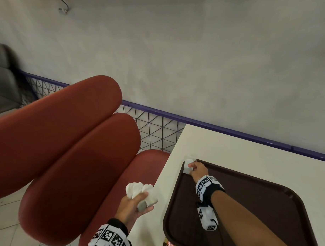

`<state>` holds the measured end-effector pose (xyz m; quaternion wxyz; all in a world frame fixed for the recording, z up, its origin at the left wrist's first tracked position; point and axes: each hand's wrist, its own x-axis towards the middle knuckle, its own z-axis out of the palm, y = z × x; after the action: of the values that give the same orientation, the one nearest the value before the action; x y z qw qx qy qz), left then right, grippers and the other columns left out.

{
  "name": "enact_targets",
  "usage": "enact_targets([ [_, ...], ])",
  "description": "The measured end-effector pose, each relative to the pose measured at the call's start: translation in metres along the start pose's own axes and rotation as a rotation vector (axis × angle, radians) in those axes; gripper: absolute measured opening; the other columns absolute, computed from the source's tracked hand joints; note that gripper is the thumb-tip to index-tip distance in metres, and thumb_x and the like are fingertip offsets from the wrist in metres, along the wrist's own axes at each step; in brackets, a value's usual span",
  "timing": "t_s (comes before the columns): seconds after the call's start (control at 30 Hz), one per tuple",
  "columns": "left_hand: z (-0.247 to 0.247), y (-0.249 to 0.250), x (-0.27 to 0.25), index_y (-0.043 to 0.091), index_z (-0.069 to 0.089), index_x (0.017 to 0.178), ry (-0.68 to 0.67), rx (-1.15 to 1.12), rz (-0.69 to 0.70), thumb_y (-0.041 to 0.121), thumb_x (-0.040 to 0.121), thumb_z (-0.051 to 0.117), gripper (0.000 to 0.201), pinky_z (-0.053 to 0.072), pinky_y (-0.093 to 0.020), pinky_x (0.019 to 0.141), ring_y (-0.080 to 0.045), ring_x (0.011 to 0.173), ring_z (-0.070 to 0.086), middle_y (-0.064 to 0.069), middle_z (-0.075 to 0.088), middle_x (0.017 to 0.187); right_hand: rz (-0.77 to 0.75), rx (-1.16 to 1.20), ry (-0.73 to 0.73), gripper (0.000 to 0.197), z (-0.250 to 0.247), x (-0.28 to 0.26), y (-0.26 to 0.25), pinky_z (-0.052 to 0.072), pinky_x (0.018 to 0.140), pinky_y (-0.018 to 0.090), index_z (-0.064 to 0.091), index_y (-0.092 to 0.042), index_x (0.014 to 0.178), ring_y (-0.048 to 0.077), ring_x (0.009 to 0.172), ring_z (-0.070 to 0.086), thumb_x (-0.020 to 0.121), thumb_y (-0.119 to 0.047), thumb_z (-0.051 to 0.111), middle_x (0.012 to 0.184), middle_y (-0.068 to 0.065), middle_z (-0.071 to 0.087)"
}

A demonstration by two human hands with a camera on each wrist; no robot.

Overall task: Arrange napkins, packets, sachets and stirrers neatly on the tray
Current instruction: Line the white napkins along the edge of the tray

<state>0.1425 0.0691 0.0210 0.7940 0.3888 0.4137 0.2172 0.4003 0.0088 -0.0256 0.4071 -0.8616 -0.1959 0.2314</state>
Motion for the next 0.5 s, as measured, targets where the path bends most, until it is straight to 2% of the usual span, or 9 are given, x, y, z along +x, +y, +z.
enact_targets([
  [0.1, 0.000, 0.001, 0.000, 0.005, 0.057, 0.107, 0.005, -0.004, -0.001, -0.001, 0.085, 0.061, 0.024, 0.058, -0.034, 0.059, -0.029, 0.092, 0.065, -0.014, 0.063, 0.105, -0.022, -0.085, 0.007, 0.032, 0.003, 0.001, 0.001, 0.043, 0.092, 0.028, 0.067, -0.002, 0.106, 0.033, 0.112, 0.053, 0.081, 0.010, 0.051, 0.122, 0.018, 0.053],
  [0.17, 0.001, 0.001, 0.000, 0.002, 0.057, 0.110, 0.001, -0.007, -0.011, -0.001, 0.085, 0.062, 0.026, 0.058, -0.034, 0.058, -0.031, 0.094, 0.065, -0.016, 0.064, 0.107, -0.028, -0.140, -0.005, 0.033, 0.001, -0.002, 0.001, 0.040, 0.097, 0.028, 0.065, -0.003, 0.111, 0.034, 0.119, 0.048, 0.082, 0.009, 0.053, 0.128, 0.019, 0.048],
  [0.3, 0.005, 0.001, 0.000, 0.002, 0.056, 0.112, -0.024, 0.002, -0.020, -0.002, 0.085, 0.059, 0.028, 0.058, -0.036, 0.061, -0.033, 0.097, 0.064, -0.017, 0.063, 0.110, -0.024, -0.215, -0.063, 0.040, -0.010, -0.013, 0.001, 0.030, 0.101, 0.025, 0.058, -0.012, 0.123, 0.030, 0.127, 0.032, 0.085, 0.000, 0.058, 0.135, 0.014, 0.037],
  [0.5, 0.016, 0.003, -0.007, 0.002, 0.059, 0.105, -0.022, 0.052, -0.024, -0.005, 0.084, 0.060, 0.022, 0.060, -0.037, 0.063, -0.035, 0.097, 0.063, -0.019, 0.063, 0.107, -0.026, -0.281, -0.055, 0.037, -0.022, -0.040, 0.007, 0.031, 0.098, 0.024, 0.057, -0.016, 0.121, 0.030, 0.125, 0.032, 0.087, -0.004, 0.054, 0.132, 0.013, 0.039],
])
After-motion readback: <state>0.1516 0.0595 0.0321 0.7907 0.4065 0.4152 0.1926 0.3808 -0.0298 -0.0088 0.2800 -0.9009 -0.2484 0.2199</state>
